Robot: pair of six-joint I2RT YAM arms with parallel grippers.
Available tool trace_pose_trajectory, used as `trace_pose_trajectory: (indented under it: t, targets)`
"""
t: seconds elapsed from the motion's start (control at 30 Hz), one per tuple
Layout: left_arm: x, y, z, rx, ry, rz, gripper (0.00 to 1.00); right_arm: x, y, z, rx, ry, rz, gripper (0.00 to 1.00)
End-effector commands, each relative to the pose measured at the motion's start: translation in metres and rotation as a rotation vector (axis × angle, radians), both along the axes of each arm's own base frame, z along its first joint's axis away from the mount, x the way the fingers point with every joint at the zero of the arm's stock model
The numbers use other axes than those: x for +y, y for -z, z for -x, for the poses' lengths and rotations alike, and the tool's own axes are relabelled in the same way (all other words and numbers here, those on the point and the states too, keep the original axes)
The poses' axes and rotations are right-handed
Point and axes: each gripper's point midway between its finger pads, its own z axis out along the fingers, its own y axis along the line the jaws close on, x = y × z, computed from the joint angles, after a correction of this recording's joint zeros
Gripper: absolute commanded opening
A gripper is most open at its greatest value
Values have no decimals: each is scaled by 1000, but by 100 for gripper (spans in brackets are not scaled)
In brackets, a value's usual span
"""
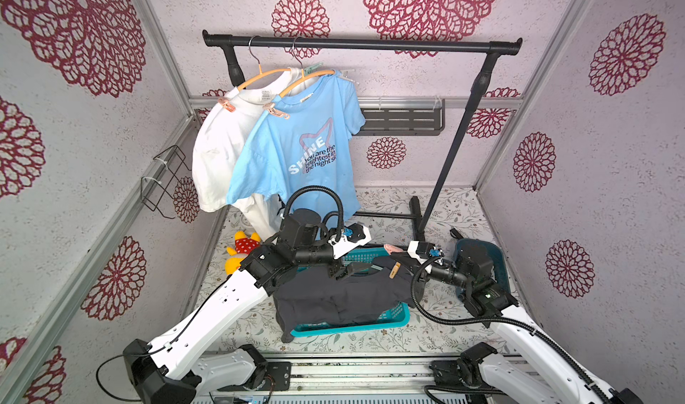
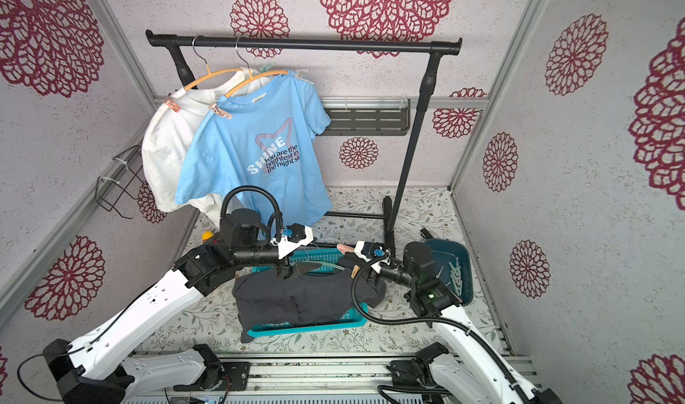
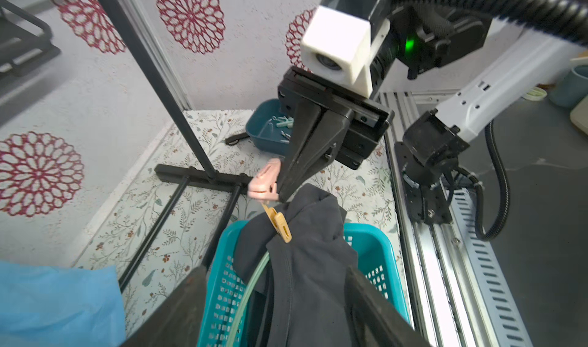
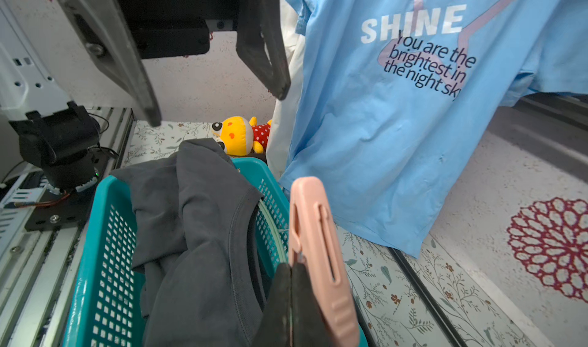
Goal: Use clothespins to secure the t-shirt on both sides of the hanger
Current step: Pick up the clothespin from the storage box.
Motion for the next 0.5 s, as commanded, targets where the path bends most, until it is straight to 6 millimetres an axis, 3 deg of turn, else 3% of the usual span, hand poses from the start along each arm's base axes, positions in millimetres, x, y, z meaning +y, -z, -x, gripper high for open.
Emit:
trace_pose_trajectory:
  t: [0.0, 0.47]
  targets:
    - [-4, 3, 6, -2, 46, -38, 70, 5, -5, 0, -116, -14, 80, 0]
    - [-19, 16, -5, 66, 28, -72, 61, 24, -2, 13, -225, -55, 159, 0]
